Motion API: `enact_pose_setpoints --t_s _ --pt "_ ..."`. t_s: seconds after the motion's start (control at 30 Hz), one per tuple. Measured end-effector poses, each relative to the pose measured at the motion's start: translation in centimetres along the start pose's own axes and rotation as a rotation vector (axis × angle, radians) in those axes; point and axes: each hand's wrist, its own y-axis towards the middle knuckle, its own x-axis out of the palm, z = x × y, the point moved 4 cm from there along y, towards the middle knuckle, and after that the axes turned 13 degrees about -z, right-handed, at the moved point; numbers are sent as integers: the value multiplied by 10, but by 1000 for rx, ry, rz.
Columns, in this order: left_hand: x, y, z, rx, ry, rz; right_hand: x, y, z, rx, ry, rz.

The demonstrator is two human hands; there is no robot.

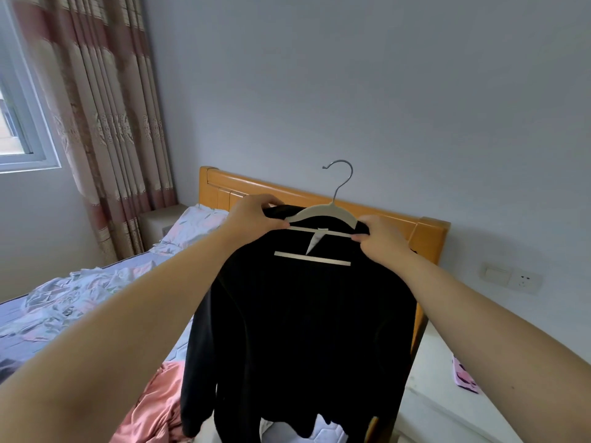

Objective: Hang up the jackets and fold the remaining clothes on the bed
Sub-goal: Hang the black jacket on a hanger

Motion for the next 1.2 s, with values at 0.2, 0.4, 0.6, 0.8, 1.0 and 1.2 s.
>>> enact_pose_setpoints --t_s 0.2,0.4,0.6,0.8,1.0,1.2 --pt "-8 -10 -17 -95 212 -349 -5 -2 1 11 62 9" --pt "3 -19 15 -41 360 -116 -23 -7 -4 -8 93 97" --pt "-20 -2 62 24 470 238 -70 -5 -19 -49 -14 282" --pt "4 16 57 -54 410 266 -48 -17 30 300 244 637" --pt "9 17 43 -98 243 312 21 4 87 488 1182 179" --pt "0 21 26 -156 248 365 36 -25 84 388 1073 -185"
